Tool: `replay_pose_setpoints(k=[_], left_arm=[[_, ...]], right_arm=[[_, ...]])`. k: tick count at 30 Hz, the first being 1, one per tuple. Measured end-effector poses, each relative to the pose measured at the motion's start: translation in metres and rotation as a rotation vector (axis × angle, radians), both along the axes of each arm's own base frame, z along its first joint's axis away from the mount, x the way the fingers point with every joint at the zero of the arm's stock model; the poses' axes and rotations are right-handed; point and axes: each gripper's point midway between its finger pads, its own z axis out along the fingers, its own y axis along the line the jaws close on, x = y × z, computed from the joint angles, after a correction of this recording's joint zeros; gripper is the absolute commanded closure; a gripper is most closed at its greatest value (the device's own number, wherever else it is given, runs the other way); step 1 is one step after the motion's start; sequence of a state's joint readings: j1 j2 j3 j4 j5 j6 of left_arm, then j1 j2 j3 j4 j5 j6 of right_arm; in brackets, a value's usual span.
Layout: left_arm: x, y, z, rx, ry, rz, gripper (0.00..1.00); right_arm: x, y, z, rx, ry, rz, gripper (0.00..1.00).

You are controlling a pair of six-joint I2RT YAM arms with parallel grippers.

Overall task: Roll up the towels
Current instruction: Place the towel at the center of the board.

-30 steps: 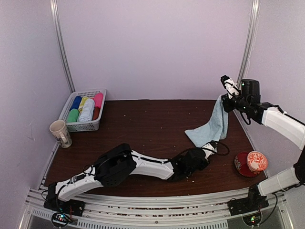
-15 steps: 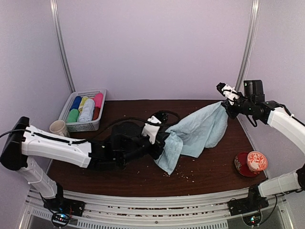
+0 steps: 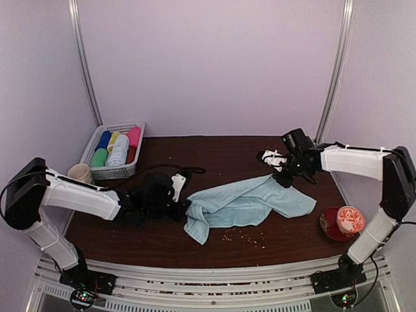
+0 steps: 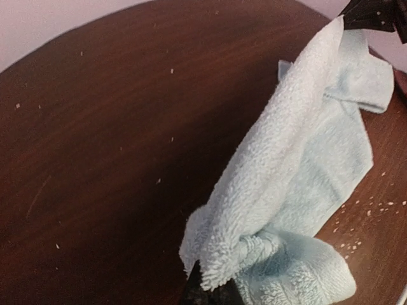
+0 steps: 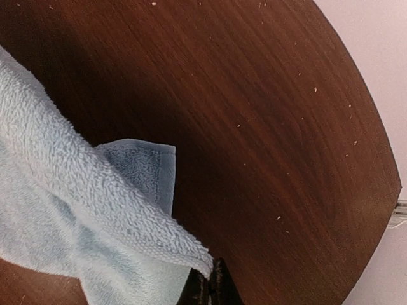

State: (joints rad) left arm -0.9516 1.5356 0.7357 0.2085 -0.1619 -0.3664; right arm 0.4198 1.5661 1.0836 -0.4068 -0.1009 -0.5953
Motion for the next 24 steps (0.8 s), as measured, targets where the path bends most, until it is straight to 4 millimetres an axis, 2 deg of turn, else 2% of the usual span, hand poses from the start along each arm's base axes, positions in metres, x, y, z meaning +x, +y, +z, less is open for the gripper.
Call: replay_pose_setpoints(k=[2,4,6,9,12,13,15,17,19,21,24], left_arm=[[0.003,0.005,-0.029,0.049,0.051,0.031,1.00],[0.005,0.013,-0.050,0.098,0.079,0.071,1.00],[0.008,0.022,-0.059,0.134,0.084,0.117,0.98],[0.018,0.033,-0.047,0.139,0.034,0.202,0.84],[0.029,0.051,-0.023,0.137,-0.035,0.295,0.76],[0.033,0.057,-0.017,0.139,-0.053,0.319,0.69],[0.041,0.068,-0.010,0.155,-0.077,0.364,0.51],[0.047,0.079,-0.012,0.197,-0.089,0.398,0.37],[0.050,0.089,-0.016,0.241,-0.090,0.424,0.27],[0.049,0.093,-0.017,0.266,-0.094,0.427,0.18],[0.045,0.092,-0.007,0.264,-0.119,0.384,0.03]], right_arm=[[0.007,0.006,-0.023,-0.041,0.030,-0.039,1.00],[0.014,0.008,-0.037,-0.074,0.032,-0.083,1.00],[0.022,0.009,-0.044,-0.097,0.013,-0.131,1.00],[0.032,0.010,-0.040,-0.107,-0.036,-0.188,1.00],[0.049,0.007,-0.029,-0.125,-0.102,-0.245,1.00],[0.060,0.005,-0.023,-0.136,-0.133,-0.275,1.00],[0.069,0.004,-0.021,-0.144,-0.148,-0.292,0.99],[0.082,0.005,-0.022,-0.162,-0.166,-0.310,0.87],[0.090,0.005,-0.028,-0.191,-0.171,-0.318,0.69],[0.091,0.002,-0.037,-0.221,-0.163,-0.322,0.51],[0.088,-0.001,-0.041,-0.248,-0.150,-0.320,0.33]])
